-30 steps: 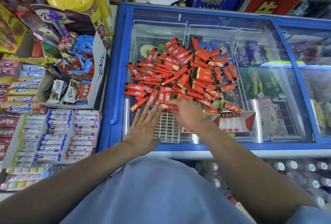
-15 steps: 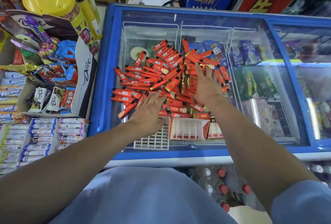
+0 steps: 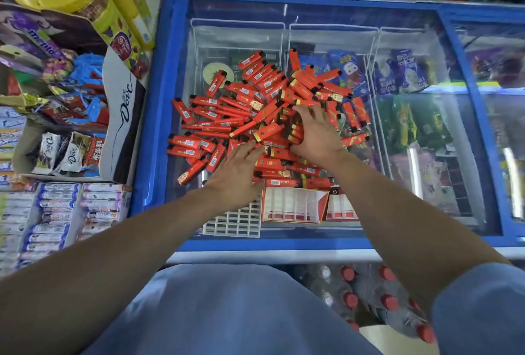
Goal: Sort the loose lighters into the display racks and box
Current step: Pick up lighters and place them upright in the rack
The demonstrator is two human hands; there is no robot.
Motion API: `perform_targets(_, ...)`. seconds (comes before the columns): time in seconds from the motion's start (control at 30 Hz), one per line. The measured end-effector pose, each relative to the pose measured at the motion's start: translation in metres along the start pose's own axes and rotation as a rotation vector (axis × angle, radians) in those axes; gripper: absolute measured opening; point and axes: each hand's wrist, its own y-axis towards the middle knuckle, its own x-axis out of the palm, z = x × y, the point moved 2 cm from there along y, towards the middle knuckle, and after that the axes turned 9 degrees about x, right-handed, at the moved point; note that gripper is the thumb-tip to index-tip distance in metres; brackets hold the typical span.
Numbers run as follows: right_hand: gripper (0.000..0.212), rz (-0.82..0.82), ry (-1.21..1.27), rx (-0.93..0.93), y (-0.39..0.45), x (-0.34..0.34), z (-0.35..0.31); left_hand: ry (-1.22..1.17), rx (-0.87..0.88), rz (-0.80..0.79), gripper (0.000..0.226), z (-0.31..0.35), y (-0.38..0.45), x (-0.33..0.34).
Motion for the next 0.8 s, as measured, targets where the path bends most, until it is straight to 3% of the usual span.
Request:
perform_targets(0.17,0.079,0.078,0.246,0.12,0.0,-0.009,0.009,-0.037,-0.001,0.047,0.082,0.001,-0.001,-0.006)
perform_targets(0.27,0.07,0.043,0.481,0.233,0.0,-0.013,0.013,-0.067,0.002,0.068,0.078,0.004,-0.002,-0.007)
perform_targets(0.47,0.037,0.115,1.068,0.57,0.003,-0.029,0.02,-0.187,0.065,0.295,0.059,0.011,-0.01,-0.015)
perform_targets(0.57,0.014,-0.054,1.469,0.586,-0.007,-0.049,0.016,-0.279,0.077,0.385,0.051,0.018,-0.013,-0.022)
perform_targets(0.63,0.012,-0.209,1.622,0.549,-0.023,-0.06,0.004,-0.433,0.064,0.42,0.049,0.026,-0.013,-0.025)
perform_targets(0.73,0.012,-0.368,1.644,0.502,-0.05,-0.061,-0.023,-0.685,0.0,0.399,0.052,0.043,-0.009,-0.029)
perform_targets(0.8,0.013,-0.424,1.524,0.469,-0.069,-0.058,-0.042,-0.833,-0.074,0.373,0.064,0.05,-0.003,-0.031)
